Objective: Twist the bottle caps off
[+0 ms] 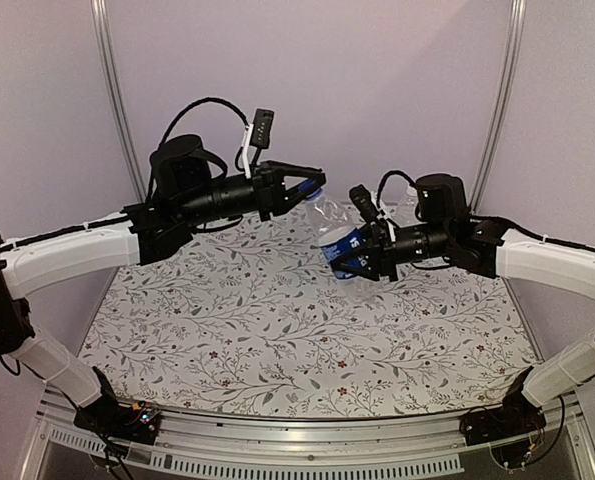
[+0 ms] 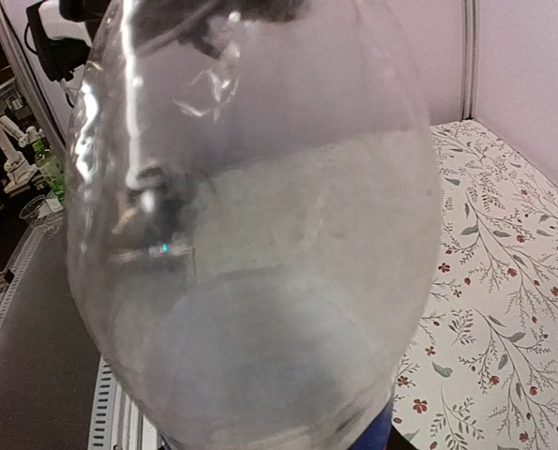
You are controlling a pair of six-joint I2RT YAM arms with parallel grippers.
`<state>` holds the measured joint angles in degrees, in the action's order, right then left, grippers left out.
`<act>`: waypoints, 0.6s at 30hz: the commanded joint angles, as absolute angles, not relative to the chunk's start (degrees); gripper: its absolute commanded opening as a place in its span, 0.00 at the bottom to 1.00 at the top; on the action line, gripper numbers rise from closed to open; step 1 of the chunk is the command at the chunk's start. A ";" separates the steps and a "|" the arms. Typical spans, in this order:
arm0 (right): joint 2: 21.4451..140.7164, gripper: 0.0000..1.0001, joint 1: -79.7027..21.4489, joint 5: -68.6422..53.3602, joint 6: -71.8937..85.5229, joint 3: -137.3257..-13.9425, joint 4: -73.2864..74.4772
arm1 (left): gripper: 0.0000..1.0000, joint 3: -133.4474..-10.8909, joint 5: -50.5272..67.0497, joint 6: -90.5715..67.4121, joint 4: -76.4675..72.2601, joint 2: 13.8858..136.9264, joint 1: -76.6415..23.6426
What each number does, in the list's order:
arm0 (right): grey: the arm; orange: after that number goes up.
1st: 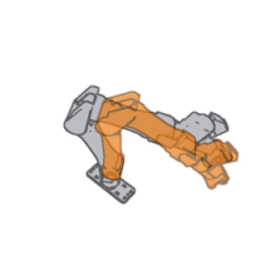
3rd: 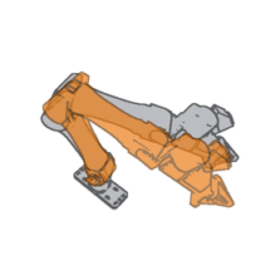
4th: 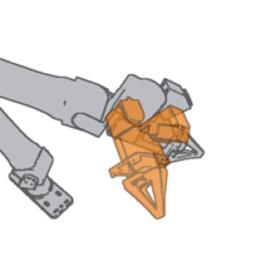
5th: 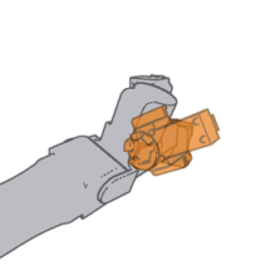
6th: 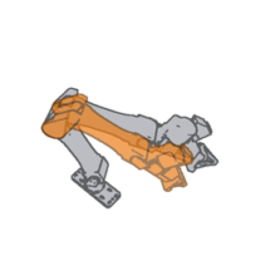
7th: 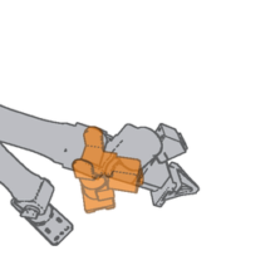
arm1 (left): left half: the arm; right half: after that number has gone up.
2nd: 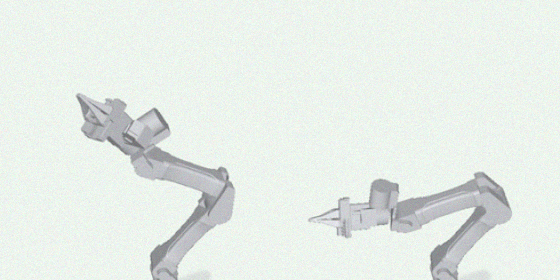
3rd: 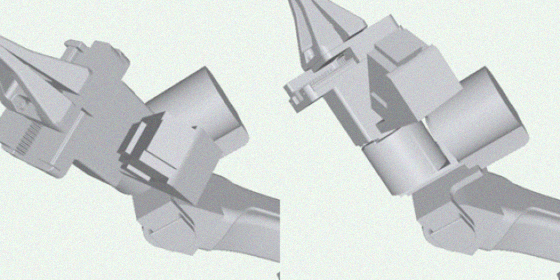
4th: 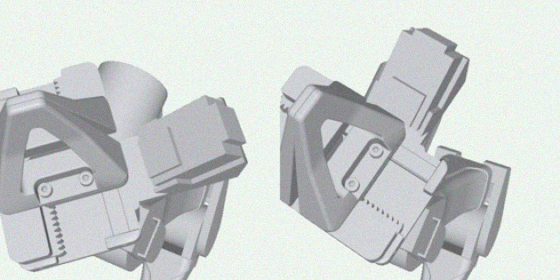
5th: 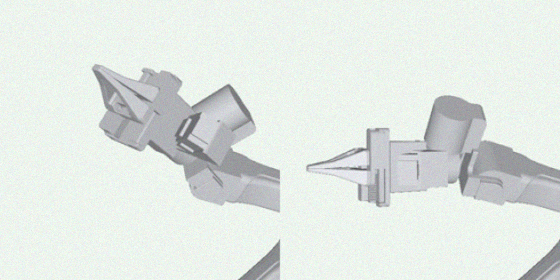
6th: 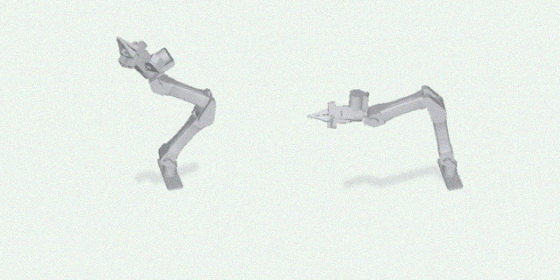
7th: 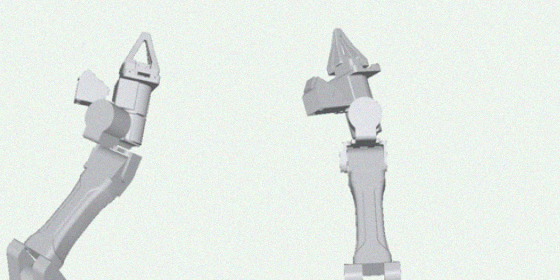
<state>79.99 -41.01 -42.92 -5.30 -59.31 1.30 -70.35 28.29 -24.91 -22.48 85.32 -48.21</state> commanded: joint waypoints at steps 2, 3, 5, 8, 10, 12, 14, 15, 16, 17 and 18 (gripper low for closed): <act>79.75 0.36 -40.69 -24.92 -4.67 -61.94 4.69 | 0.00 -75.29 -4.26 -28.70 -7.73 82.43 -52.92; 79.86 0.36 -40.68 -23.87 -4.52 -61.78 4.55 | 0.02 -75.63 -7.44 -28.78 -6.67 82.44 -53.56; 79.81 0.36 -40.68 -22.61 -4.21 -61.63 4.23 | 0.03 -75.47 -10.75 -29.21 -6.12 82.17 -54.12; 79.89 0.36 -40.69 -22.74 -4.14 -61.48 4.22 | 0.04 -75.36 -11.92 -29.91 -5.79 82.06 -54.20; 79.83 0.36 -40.65 -23.25 -4.13 -61.33 4.29 | 0.05 -75.45 -12.19 -29.84 -5.55 82.11 -54.19; 79.72 0.36 -40.69 -24.17 -4.26 -61.22 4.26 | 0.06 -75.38 -12.21 -29.67 -5.45 82.10 -54.15; 79.59 0.36 -40.65 -25.65 -4.39 -61.05 4.13 | 0.06 -75.17 -12.21 -29.38 -5.36 82.00 -54.17; 79.55 0.36 -40.65 -26.66 -4.51 -60.89 4.01 | 0.07 -75.01 -12.15 -29.24 -5.44 81.86 -54.19; 79.54 0.36 -40.64 -27.77 -4.64 -60.70 3.90 | 0.08 -74.83 -12.19 -29.12 -5.52 81.69 -54.15; 79.48 0.36 -40.64 -28.97 -4.73 -60.59 3.75 | 0.09 -74.61 -12.07 -29.02 -5.66 81.47 -54.21; 79.41 0.36 -40.69 -30.00 -4.81 -60.47 3.70 | 0.10 -74.40 -11.84 -28.80 -5.89 81.27 -54.15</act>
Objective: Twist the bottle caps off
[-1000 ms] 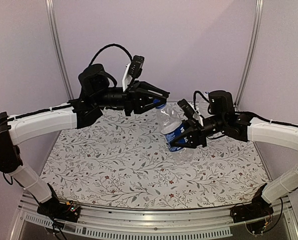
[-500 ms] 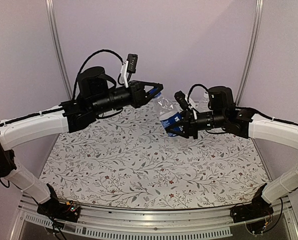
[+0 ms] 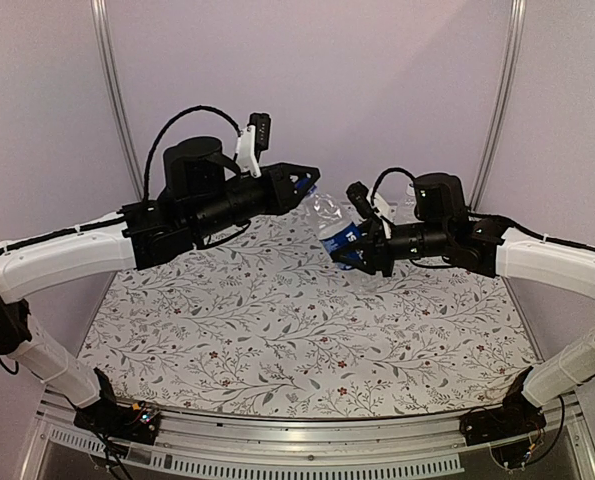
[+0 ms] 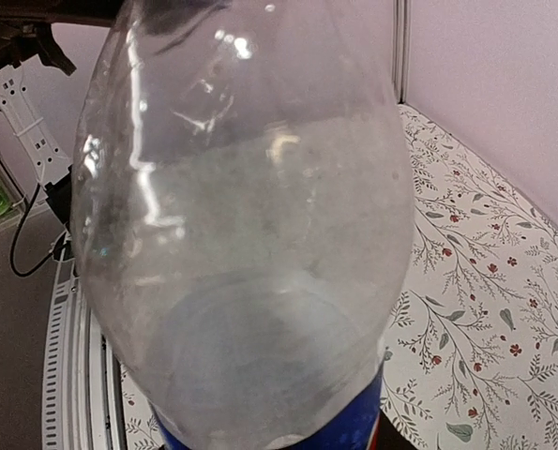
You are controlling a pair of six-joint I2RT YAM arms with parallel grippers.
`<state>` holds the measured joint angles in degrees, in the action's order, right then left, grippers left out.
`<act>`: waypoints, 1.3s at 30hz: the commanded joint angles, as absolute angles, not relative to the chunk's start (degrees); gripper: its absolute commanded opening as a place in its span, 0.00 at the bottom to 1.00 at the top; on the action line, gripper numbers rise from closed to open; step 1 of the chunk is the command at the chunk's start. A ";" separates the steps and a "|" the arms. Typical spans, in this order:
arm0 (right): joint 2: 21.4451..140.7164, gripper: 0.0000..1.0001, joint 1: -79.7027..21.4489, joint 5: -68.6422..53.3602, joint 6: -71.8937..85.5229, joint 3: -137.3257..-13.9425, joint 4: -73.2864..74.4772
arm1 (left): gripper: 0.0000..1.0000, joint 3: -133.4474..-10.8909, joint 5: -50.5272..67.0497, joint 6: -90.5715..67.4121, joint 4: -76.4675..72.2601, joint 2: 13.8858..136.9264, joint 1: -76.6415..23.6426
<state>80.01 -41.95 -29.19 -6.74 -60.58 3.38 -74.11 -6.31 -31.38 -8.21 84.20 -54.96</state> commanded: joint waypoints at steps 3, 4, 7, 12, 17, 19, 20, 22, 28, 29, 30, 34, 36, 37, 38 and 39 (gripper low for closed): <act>79.66 0.36 -40.68 -32.99 -5.24 -60.37 3.69 | 0.21 -73.31 -10.00 -27.67 -7.76 80.45 -54.07; 79.79 0.36 -40.67 -34.08 -5.48 -60.36 3.77 | 0.26 -72.71 -8.74 -26.94 -9.10 80.12 -54.01; 80.14 0.36 -40.68 -37.02 -5.95 -60.42 4.00 | 0.44 -70.36 -3.66 -23.52 -13.58 78.94 -53.82; 81.00 0.36 -40.69 -41.93 -6.45 -60.68 4.61 | 0.77 -68.48 5.57 -20.23 -17.67 77.09 -52.44; 81.21 0.36 -40.69 -49.44 -7.18 -60.79 4.45 | 0.92 -67.41 17.88 -18.62 -20.03 76.38 -50.01; 81.14 0.36 -40.69 -52.93 -7.37 -60.80 4.25 | 0.93 -67.29 22.90 -18.25 -20.60 76.46 -48.91; 81.13 0.36 -40.69 -54.53 -7.45 -60.82 4.08 | 0.93 -67.11 25.68 -18.16 -21.10 76.46 -48.40; 81.05 0.36 -40.69 -57.61 -7.47 -60.89 3.77 | 0.92 -66.98 31.53 -18.11 -22.52 76.75 -47.39; 81.16 0.36 -40.72 -63.58 -7.30 -61.13 3.39 | 0.83 -68.46 44.97 -17.19 -24.78 79.08 -46.50; 81.15 0.36 -40.73 -64.22 -7.17 -61.09 3.27 | 0.81 -68.82 46.18 -17.09 -25.17 79.56 -46.47; 81.19 0.36 -40.76 -64.74 -7.09 -61.16 3.11 | 0.80 -69.17 47.31 -17.03 -25.48 80.09 -46.51; 81.45 0.36 -40.78 -66.13 -6.56 -61.14 2.65 | 0.74 -70.63 49.96 -17.45 -26.39 82.47 -46.51; 81.47 0.36 -40.86 -66.15 -6.51 -61.12 2.64 | 0.70 -71.20 51.42 -18.34 -27.25 83.60 -46.45; 81.47 0.36 -40.87 -66.10 -6.44 -61.04 2.64 | 0.68 -71.46 52.02 -18.89 -27.84 84.07 -46.43; 81.43 0.36 -40.87 -66.03 -6.42 -60.93 2.63 | 0.66 -71.53 52.51 -19.50 -28.61 84.49 -46.46; 81.40 0.36 -40.87 -66.01 -6.49 -60.89 2.54 | 0.64 -71.59 52.83 -19.96 -29.31 84.81 -46.56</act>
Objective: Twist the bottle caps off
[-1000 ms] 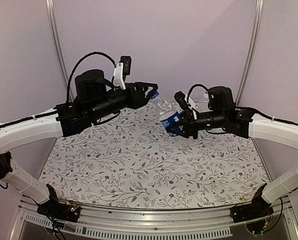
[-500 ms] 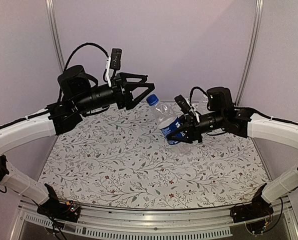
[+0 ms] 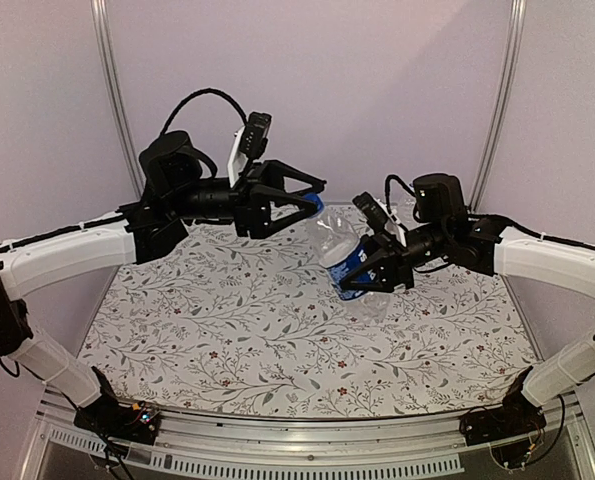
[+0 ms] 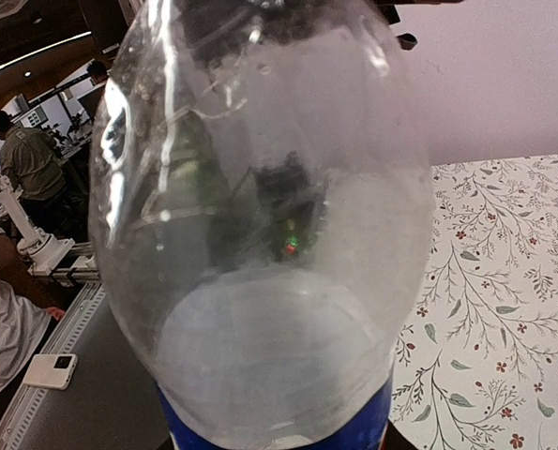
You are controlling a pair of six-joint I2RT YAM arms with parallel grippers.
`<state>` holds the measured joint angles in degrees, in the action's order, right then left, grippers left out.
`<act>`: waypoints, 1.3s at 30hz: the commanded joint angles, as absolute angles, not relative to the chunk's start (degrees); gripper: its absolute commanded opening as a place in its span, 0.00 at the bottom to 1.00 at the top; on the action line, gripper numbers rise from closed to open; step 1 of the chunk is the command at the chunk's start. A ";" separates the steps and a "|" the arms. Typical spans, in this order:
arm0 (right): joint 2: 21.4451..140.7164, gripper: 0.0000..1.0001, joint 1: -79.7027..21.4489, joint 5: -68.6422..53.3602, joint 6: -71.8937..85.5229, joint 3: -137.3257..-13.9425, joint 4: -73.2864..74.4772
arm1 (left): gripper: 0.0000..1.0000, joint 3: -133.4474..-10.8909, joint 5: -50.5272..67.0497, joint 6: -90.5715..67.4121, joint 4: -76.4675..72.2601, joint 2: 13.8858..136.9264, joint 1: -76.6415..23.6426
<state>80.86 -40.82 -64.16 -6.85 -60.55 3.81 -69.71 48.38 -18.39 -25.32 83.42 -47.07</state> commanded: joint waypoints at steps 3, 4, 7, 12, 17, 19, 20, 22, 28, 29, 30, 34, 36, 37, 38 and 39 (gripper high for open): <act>81.47 0.36 -40.83 -66.00 -6.49 -60.68 2.44 | 0.54 -71.95 53.33 -20.49 -29.69 85.69 -46.50; 81.52 0.36 -40.82 -65.93 -6.42 -60.73 2.36 | 0.51 -72.04 53.42 -20.48 -29.65 85.96 -46.46; 81.69 0.36 -40.87 -65.66 -6.42 -60.72 2.28 | 0.42 -72.00 53.67 -20.56 -29.74 86.35 -46.46; 81.91 0.36 -40.86 -64.44 -6.50 -60.61 2.49 | 0.30 -71.64 53.31 -20.89 -30.17 86.24 -46.42; 81.78 0.35 -40.87 -61.47 -6.51 -60.37 2.63 | 0.15 -70.53 51.27 -21.18 -30.46 85.25 -46.45; 81.53 0.35 -40.87 -59.18 -6.36 -60.22 2.58 | 0.12 -69.60 49.49 -21.71 -30.75 84.43 -46.41; 81.36 0.35 -40.87 -57.52 -5.97 -60.15 2.67 | 0.10 -69.08 48.04 -22.34 -30.77 83.71 -46.46; 81.17 0.35 -40.85 -53.22 -5.43 -60.45 3.34 | 0.07 -67.91 44.07 -23.90 -30.30 82.56 -46.42; 81.28 0.34 -40.74 -39.37 -4.83 -61.38 5.07 | 0.06 -67.19 16.36 -28.26 -21.63 78.45 -49.09; 81.29 0.35 -40.78 -37.53 -4.90 -61.47 5.20 | 0.06 -67.60 10.13 -29.22 -19.10 77.88 -50.13; 81.30 0.35 -40.80 -36.24 -5.05 -61.47 5.31 | 0.06 -68.17 4.35 -30.27 -16.39 77.59 -51.27; 81.65 0.35 -40.78 -34.86 -6.20 -61.48 5.77 | 0.18 -70.15 -9.21 -32.62 -9.57 77.66 -54.87; 81.88 0.35 -40.84 -35.55 -6.47 -61.52 5.93 | 0.20 -70.16 -10.37 -32.85 -9.28 77.61 -55.35; 82.03 0.35 -40.82 -35.96 -6.50 -61.46 6.04 | 0.20 -70.02 -10.25 -32.99 -9.50 77.61 -55.29; 82.12 0.35 -40.83 -36.25 -6.50 -61.39 6.10 | 0.20 -69.97 -10.07 -33.06 -9.68 77.59 -55.35; 82.17 0.35 -40.80 -36.50 -6.57 -61.36 6.15 | 0.21 -69.96 -9.73 -32.94 -9.89 77.67 -55.29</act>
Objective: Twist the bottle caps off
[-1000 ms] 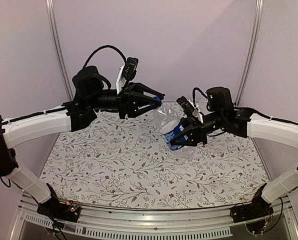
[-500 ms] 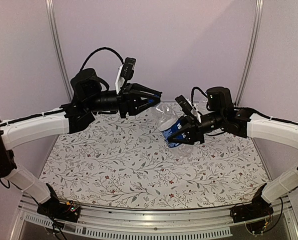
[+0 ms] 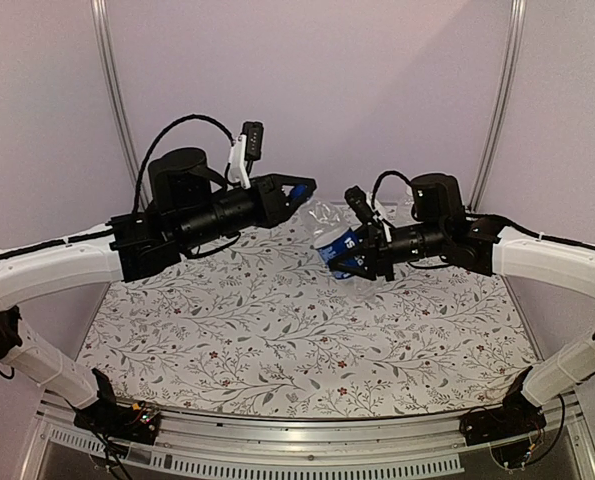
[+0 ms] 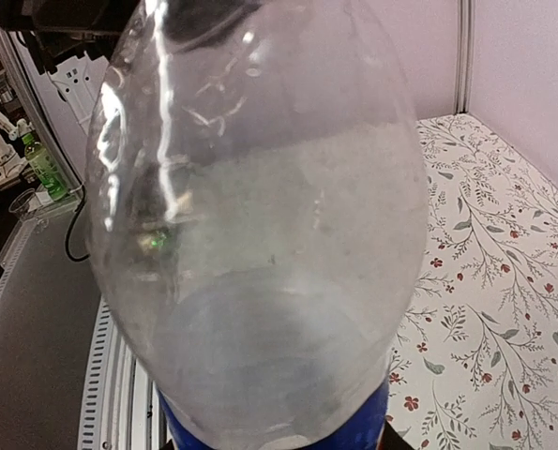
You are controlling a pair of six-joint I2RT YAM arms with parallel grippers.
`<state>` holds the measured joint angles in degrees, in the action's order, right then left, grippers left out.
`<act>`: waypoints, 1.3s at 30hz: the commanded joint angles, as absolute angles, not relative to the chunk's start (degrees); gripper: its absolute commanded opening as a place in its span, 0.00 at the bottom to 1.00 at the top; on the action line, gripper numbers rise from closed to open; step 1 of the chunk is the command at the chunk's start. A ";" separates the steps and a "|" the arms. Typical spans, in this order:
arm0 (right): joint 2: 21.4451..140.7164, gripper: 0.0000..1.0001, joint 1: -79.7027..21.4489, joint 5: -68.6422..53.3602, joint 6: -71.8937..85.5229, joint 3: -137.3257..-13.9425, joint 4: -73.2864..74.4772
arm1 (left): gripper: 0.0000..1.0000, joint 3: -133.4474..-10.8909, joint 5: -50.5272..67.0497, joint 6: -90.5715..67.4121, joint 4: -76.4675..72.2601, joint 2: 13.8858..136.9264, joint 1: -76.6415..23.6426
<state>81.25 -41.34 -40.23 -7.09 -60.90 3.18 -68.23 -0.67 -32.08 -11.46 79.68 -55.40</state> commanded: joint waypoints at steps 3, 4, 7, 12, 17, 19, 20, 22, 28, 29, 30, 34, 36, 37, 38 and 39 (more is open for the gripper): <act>82.03 0.35 -40.81 -37.31 -6.68 -61.26 6.16 | 0.24 -69.60 -8.16 -32.45 -11.07 77.65 -55.21; 82.01 0.35 -40.84 -37.75 -6.82 -61.25 6.15 | 0.26 -69.34 -7.37 -31.84 -11.93 77.67 -55.21; 82.00 0.35 -40.87 -39.91 -7.26 -61.30 6.46 | 0.40 -68.40 -3.75 -28.43 -14.69 77.11 -55.20; 81.84 0.36 -40.82 -43.62 -8.02 -61.34 6.81 | 0.66 -67.58 0.13 -23.51 -16.01 75.26 -54.47; 81.76 0.36 -40.86 -48.36 -8.67 -61.82 7.03 | 0.84 -66.22 9.17 -18.04 -17.36 73.22 -52.79; 81.83 0.36 -40.86 -51.03 -8.94 -62.02 7.01 | 0.85 -65.94 13.97 -16.12 -17.70 72.73 -52.01; 81.89 0.36 -40.86 -52.38 -9.00 -62.24 6.96 | 0.85 -65.80 16.72 -14.92 -17.92 72.57 -51.42; 82.03 0.37 -40.87 -54.86 -9.16 -62.40 6.95 | 0.85 -65.74 22.63 -13.84 -18.38 72.43 -50.53; 81.85 0.39 -40.87 -59.00 -9.38 -62.81 6.80 | 0.84 -65.99 34.08 -13.24 -20.59 73.07 -48.46; 81.79 0.39 -40.87 -59.51 -9.32 -62.82 6.71 | 0.84 -66.05 35.41 -13.40 -21.02 73.31 -48.18; 81.75 0.39 -40.87 -60.21 -9.32 -62.78 6.64 | 0.83 -66.02 36.70 -13.55 -21.54 73.57 -47.76; 81.73 0.39 -40.87 -62.89 -9.25 -63.01 6.38 | 0.80 -66.16 41.41 -14.77 -24.04 75.24 -46.81; 81.82 0.39 -40.87 -64.31 -8.95 -63.10 5.97 | 0.79 -66.46 43.06 -15.34 -25.18 76.54 -46.39; 81.87 0.39 -40.87 -64.79 -8.81 -63.07 5.71 | 0.78 -66.71 43.88 -15.56 -25.68 77.20 -46.23; 81.91 0.39 -40.87 -65.20 -8.58 -63.04 5.52 | 0.76 -67.09 44.59 -15.85 -26.05 77.90 -46.12; 81.91 0.39 -40.87 -65.47 -8.47 -63.00 5.36 | 0.74 -67.59 45.41 -16.17 -26.36 78.71 -45.94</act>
<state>81.65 -40.91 -61.56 -8.82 -61.34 6.46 -66.57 39.55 -15.03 -23.16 75.83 -47.18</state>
